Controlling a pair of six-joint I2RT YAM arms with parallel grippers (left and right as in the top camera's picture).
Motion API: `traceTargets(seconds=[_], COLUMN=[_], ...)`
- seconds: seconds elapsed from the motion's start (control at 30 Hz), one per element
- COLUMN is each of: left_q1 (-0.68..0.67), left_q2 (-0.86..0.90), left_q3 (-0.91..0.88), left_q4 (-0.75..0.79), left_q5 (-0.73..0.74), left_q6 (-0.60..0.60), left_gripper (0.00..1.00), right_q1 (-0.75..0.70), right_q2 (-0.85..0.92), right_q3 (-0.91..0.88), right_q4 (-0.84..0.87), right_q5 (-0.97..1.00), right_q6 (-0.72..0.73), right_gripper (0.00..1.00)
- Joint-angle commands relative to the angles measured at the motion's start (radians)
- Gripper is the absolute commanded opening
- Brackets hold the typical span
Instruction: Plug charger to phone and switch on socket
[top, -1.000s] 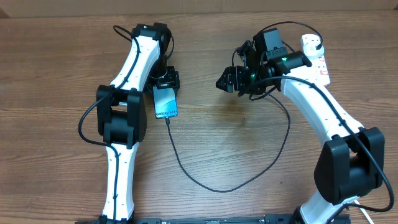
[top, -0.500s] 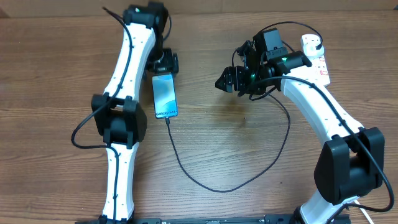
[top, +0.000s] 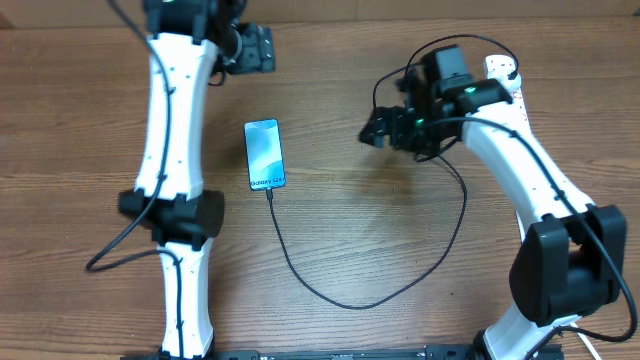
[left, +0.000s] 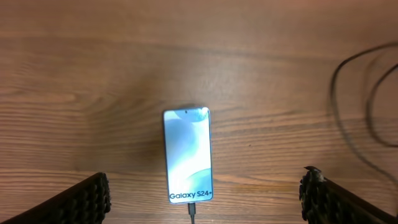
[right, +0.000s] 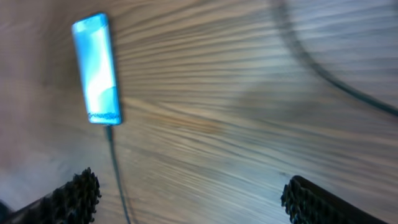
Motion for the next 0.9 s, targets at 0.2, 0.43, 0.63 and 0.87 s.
traceTargets(seconds=[0.2,0.43,0.63,0.87], left_q1=[0.016,0.016,0.016,0.016], left_q2=[-0.233,-0.24,-0.239,-0.239], left_q3=[0.035,0.034,0.034,0.034], left_q4=[-0.004,-0.004,-0.004,-0.004], left_q5=[0.0,0.0,0.001,0.0], left_q6=[0.022,0.022,0.022,0.022], left_gripper=[1.0,1.0,1.0,1.0], right_q1=[-0.264,-0.473,-0.586,-0.613], right_q2=[-0.007,0.003,0.05,0.168], right_q3=[0.298,0.332,0.328,0.328], right_q4=[-0.157,-0.065,0.022,0.112], right_q5=[0.192,0.327,0.339,0.335], right_q6=[-0.002,0.083,0.083,0.084], right_gripper=[1.0,1.0,1.0,1.0])
